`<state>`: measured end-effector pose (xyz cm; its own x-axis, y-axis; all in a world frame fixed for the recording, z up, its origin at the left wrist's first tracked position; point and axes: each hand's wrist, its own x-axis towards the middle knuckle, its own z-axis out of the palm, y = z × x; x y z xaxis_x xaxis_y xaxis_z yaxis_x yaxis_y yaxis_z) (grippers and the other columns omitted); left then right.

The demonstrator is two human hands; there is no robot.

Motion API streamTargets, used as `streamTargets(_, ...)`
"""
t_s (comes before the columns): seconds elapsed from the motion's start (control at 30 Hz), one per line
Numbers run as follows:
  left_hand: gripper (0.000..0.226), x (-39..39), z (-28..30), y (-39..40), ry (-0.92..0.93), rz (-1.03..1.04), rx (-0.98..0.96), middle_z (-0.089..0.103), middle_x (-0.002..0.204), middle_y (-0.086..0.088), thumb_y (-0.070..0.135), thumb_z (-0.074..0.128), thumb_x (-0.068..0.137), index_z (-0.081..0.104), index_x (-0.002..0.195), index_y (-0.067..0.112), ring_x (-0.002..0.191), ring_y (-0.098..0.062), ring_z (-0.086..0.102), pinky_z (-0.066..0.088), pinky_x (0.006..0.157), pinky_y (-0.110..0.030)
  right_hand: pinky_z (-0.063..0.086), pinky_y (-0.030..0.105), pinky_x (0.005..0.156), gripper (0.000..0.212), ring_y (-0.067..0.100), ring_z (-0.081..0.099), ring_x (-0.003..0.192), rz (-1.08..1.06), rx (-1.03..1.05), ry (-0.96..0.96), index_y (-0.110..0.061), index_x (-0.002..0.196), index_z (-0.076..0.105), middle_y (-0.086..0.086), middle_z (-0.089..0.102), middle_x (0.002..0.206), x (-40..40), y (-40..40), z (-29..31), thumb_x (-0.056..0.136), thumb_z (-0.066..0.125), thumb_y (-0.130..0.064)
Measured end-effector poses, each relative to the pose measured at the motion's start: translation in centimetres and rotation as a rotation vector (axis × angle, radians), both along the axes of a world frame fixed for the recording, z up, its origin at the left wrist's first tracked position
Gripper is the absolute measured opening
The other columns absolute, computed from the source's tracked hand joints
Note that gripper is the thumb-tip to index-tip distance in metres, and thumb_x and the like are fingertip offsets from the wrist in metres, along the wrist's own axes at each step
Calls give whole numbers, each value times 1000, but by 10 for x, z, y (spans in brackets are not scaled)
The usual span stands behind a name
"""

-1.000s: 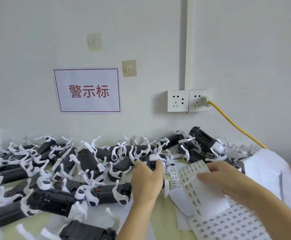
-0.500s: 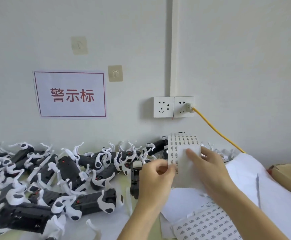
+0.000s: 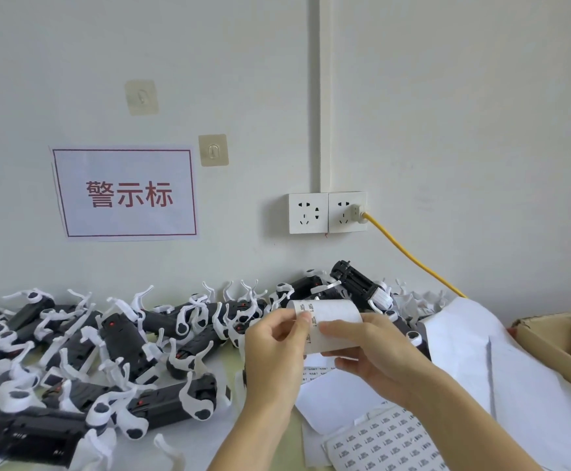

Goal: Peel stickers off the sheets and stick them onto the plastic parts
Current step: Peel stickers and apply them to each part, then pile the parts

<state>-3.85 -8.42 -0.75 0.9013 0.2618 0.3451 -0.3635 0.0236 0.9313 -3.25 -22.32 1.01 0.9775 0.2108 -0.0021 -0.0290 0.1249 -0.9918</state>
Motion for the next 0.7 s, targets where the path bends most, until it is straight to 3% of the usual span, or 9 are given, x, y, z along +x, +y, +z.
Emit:
streamTargets(0.13,20,2,-2,1,36,-26,-10,66,65,-6,20,66,94,75,77,15,56,-9,56,44,50,-18,45,29,65,6,15,66,68,-91,2,-12,-9,92,73,14,76,90,2,-2,1,89,70,-13)
streamTargets(0.37,20,2,-4,-1,34,-31,4,67,63,-3,15,66,95,75,77,13,59,-14,59,50,64,-34,44,31,66,4,17,63,70,-90,32,-28,-12,87,71,13,75,91,2,-2,1,89,70,-15)
streamTargets(0.47,19,3,-4,1,31,-21,12,68,64,-3,16,66,95,75,78,13,58,-12,59,52,63,-35,43,31,67,8,16,63,71,-93,30,-53,-8,94,72,15,75,93,3,-1,0,90,70,-14)
streamTargets(0.57,20,2,-3,1,-2,13,43,67,62,2,16,66,94,75,77,15,59,-10,59,57,72,-44,44,30,66,21,16,64,72,-91,12,-73,1,105,70,18,75,97,5,-1,-1,89,70,-12)
streamTargets(0.7,20,3,-2,1,-36,67,53,70,65,1,15,67,94,74,75,18,65,-19,66,58,75,-47,46,27,63,17,16,64,70,-51,-40,-94,-1,102,73,18,75,98,4,0,-1,87,70,-9)
